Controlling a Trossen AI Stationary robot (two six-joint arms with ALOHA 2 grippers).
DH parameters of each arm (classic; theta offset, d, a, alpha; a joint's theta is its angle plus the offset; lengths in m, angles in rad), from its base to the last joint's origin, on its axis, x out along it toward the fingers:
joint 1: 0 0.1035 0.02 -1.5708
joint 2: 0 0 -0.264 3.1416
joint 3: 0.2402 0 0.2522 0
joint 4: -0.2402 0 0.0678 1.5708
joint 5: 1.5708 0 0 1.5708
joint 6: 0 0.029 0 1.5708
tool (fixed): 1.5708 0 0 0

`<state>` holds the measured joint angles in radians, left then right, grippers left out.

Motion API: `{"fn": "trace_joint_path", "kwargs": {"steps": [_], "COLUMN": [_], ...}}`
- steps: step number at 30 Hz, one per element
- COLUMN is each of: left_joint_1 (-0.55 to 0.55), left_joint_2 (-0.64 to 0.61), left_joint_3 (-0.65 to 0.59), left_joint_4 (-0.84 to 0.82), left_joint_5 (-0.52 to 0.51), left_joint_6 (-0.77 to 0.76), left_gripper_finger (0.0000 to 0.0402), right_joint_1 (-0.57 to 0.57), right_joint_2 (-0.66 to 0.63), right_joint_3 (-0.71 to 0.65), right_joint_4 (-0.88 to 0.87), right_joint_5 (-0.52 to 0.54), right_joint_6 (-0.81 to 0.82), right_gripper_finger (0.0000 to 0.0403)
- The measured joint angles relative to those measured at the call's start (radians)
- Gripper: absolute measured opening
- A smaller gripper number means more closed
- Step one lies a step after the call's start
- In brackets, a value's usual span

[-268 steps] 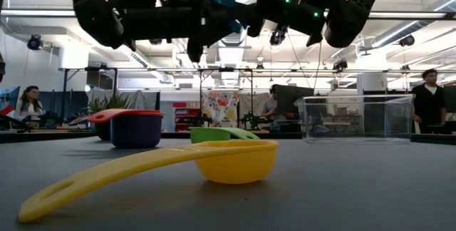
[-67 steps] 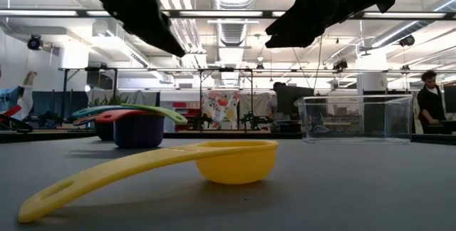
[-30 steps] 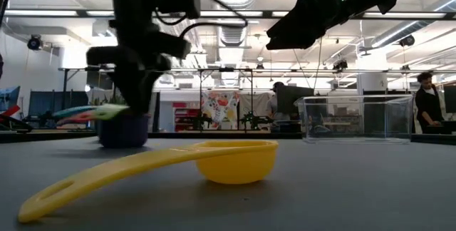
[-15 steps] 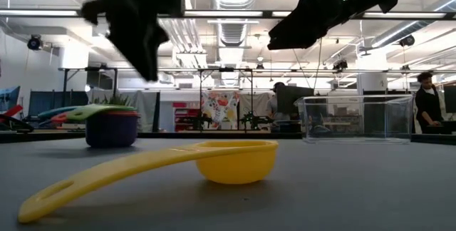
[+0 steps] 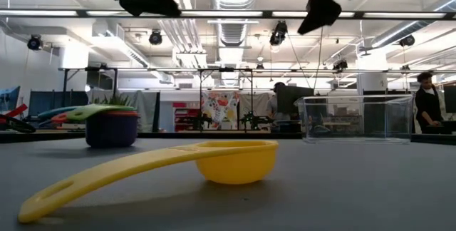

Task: Nest measuring cups in basket
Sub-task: Stack the dark blue measuring cup on top of the green measuring cup

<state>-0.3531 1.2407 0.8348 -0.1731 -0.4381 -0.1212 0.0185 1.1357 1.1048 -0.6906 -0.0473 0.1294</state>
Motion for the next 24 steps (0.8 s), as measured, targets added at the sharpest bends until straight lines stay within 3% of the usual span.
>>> {"fn": "trace_joint_path", "kwargs": {"steps": [8,17,24], "left_joint_1": [0.014,0.014,0.014], "left_joint_2": [-0.131,-0.232,-0.225], "left_joint_3": [-0.232,-0.333,-0.378], "left_joint_4": [0.447,0.542,0.656], "left_joint_5": [-0.051,-0.051,-0.05], "left_joint_6": [0.163,0.09,-0.013], "left_gripper_finger": [0.0116,0.0116,0.0116], "right_joint_1": [0.069,0.092,0.297], "right_joint_2": [0.013,0.042,0.147], "right_joint_3": [0.028,-0.051,-0.027], "right_joint_4": [-0.052,-0.043,-0.037], "right_joint_5": [0.125,0.097,0.105], "right_joint_6": [0.036,0.174,0.246], "right_gripper_finger": [0.0398,0.0398,0.0398]}}
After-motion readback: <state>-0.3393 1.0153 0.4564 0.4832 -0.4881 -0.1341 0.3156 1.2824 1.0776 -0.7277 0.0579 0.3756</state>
